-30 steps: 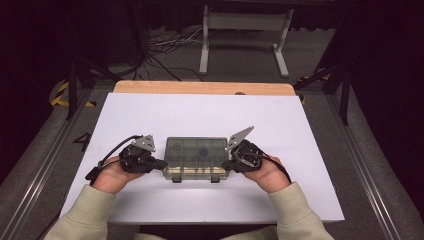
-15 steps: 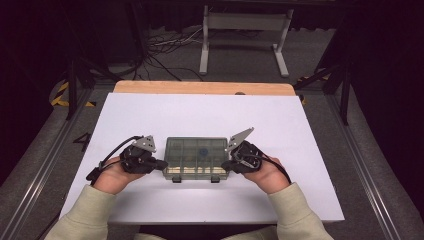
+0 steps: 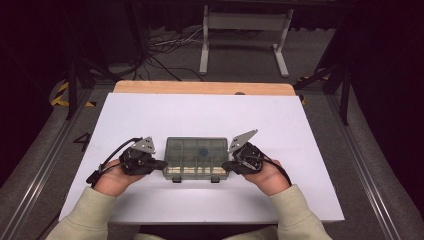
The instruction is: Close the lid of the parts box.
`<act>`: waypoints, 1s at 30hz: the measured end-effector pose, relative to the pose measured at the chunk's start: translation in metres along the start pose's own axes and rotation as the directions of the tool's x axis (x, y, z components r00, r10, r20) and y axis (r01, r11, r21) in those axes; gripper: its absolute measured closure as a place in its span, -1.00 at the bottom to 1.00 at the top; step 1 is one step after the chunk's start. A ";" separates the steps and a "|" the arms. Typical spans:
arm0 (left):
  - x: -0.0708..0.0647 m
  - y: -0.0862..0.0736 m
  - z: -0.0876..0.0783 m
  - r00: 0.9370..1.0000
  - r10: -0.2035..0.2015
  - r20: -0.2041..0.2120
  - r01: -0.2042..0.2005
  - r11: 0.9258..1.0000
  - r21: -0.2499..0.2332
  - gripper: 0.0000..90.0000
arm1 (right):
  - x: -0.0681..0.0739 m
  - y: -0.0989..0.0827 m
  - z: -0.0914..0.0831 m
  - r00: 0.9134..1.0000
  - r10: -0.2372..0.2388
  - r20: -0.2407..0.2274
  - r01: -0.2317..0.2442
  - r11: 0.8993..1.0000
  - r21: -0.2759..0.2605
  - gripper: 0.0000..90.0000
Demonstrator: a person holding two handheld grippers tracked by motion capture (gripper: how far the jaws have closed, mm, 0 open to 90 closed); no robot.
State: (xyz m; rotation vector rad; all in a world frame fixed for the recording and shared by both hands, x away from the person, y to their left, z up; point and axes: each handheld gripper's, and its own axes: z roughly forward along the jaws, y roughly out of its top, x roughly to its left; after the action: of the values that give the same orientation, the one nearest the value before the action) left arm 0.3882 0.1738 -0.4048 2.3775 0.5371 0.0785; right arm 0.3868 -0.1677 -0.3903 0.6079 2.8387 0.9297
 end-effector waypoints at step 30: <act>0.003 -0.013 -0.008 0.995 -0.058 -0.079 0.057 0.998 -0.007 0.88 | -0.002 -0.003 -0.015 0.999 -0.003 0.052 0.009 0.993 -0.116 0.50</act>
State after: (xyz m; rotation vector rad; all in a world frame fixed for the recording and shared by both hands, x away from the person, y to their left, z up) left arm 0.3845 0.1892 -0.4072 2.3598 0.6417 0.1485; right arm 0.3850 -0.1786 -0.3801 0.6010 2.7172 1.0535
